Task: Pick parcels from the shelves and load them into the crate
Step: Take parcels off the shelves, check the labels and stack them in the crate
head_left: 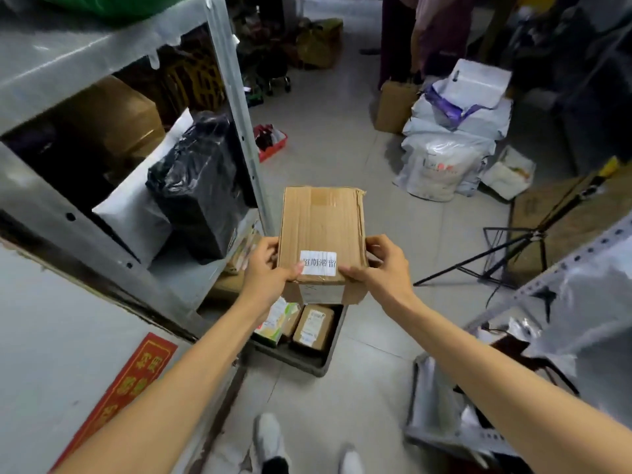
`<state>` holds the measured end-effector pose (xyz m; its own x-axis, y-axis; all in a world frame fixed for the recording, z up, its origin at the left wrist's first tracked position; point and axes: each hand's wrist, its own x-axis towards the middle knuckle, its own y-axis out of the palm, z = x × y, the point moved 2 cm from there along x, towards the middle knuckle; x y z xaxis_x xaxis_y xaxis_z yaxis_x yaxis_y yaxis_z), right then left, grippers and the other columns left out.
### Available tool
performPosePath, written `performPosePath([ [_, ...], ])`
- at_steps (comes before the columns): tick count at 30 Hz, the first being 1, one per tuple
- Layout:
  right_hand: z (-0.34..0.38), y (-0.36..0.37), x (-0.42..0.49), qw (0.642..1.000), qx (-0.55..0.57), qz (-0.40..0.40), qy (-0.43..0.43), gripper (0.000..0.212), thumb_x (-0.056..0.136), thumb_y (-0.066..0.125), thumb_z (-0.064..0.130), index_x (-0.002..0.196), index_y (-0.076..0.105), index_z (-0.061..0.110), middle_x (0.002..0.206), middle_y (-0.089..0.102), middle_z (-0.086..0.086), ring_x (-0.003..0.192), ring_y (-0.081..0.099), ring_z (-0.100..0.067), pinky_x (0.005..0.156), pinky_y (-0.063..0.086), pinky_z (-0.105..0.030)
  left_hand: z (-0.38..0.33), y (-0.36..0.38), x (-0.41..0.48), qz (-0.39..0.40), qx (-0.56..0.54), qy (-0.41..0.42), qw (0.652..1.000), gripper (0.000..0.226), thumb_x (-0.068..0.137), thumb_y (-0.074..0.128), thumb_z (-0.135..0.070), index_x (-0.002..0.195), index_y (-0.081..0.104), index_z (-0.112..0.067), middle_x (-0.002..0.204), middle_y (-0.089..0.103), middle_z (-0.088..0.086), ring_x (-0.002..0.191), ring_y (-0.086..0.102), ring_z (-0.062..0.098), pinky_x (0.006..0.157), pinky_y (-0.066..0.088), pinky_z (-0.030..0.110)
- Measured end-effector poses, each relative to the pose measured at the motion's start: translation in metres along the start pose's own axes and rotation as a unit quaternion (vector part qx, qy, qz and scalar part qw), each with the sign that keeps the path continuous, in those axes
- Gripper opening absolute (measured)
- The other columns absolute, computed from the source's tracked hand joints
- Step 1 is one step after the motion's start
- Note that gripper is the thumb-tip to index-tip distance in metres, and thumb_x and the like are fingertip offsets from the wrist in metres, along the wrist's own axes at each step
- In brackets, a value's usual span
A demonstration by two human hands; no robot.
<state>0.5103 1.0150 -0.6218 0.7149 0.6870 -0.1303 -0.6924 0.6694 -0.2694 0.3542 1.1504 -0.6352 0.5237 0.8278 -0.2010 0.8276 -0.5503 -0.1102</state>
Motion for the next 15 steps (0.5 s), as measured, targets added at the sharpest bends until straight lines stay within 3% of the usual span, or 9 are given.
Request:
performPosePath([
  [2, -0.012, 0.014, 0.023, 0.999, 0.011, -0.026, 0.031, 0.081, 0.066, 0.088, 0.015, 0.136, 0.047, 0.018, 0.125, 0.058, -0.001, 0.114, 0.055, -0.016, 0.091, 0.051, -0.029, 0.012, -0.001, 0.032, 0.021, 0.006, -0.010, 1.000, 0.050, 0.074, 0.077, 0.002, 0.099, 0.054, -0.034, 0.106, 0.064, -0.013, 0.102, 0.062, 0.002, 0.074, 0.054, 0.015],
  [4, -0.023, 0.032, 0.042, 0.995, 0.042, -0.050, 0.072, 0.094, 0.065, 0.088, 0.010, 0.145, 0.040, 0.019, 0.125, 0.060, 0.001, 0.106, 0.056, -0.009, 0.089, 0.050, -0.024, 0.027, -0.004, 0.063, 0.032, 0.015, -0.019, 0.999, 0.053, 0.073, 0.077, 0.006, 0.098, 0.052, -0.033, 0.108, 0.063, -0.011, 0.105, 0.060, 0.005, 0.076, 0.053, 0.015],
  [6, -0.037, 0.053, 0.061, 0.994, 0.034, -0.070, 0.080, 0.086, 0.063, 0.087, 0.007, 0.140, 0.048, 0.015, 0.103, 0.061, 0.021, 0.087, 0.059, 0.008, 0.069, 0.048, -0.006, 0.042, -0.008, 0.093, 0.050, 0.025, -0.037, 0.998, 0.056, 0.072, 0.076, 0.009, 0.098, 0.050, -0.033, 0.109, 0.062, -0.009, 0.106, 0.060, 0.006, 0.070, 0.052, 0.011],
  [8, -0.056, 0.074, 0.078, 0.992, 0.005, -0.086, 0.096, 0.074, 0.062, 0.088, 0.006, 0.129, 0.059, 0.013, 0.083, 0.056, 0.031, 0.075, 0.058, 0.021, 0.056, 0.043, 0.000, 0.061, -0.012, 0.119, 0.068, 0.043, -0.051, 0.995, 0.057, 0.071, 0.077, 0.010, 0.100, 0.048, -0.031, 0.115, 0.062, -0.002, 0.109, 0.061, 0.013, 0.079, 0.054, 0.018],
  [11, -0.101, 0.102, 0.098, 0.986, -0.019, -0.101, 0.134, 0.065, 0.059, 0.089, 0.007, 0.119, 0.065, 0.014, 0.083, 0.057, 0.030, 0.077, 0.062, 0.010, 0.056, 0.041, 0.001, 0.100, -0.012, 0.151, 0.082, 0.083, -0.068, 0.991, 0.059, 0.068, 0.078, 0.012, 0.104, 0.048, -0.023, 0.117, 0.062, 0.004, 0.112, 0.059, 0.020, 0.095, 0.050, 0.033],
  [15, -0.175, 0.137, 0.112, 0.973, -0.015, -0.095, 0.208, 0.063, 0.060, 0.088, 0.005, 0.112, 0.056, 0.019, 0.090, 0.055, 0.024, 0.079, 0.054, 0.009, 0.066, 0.048, -0.008, 0.173, -0.005, 0.181, 0.109, 0.123, -0.112, 0.980, 0.057, 0.065, 0.078, 0.015, 0.105, 0.050, -0.015, 0.108, 0.060, 0.000, 0.108, 0.056, 0.017, 0.093, 0.048, 0.027],
])
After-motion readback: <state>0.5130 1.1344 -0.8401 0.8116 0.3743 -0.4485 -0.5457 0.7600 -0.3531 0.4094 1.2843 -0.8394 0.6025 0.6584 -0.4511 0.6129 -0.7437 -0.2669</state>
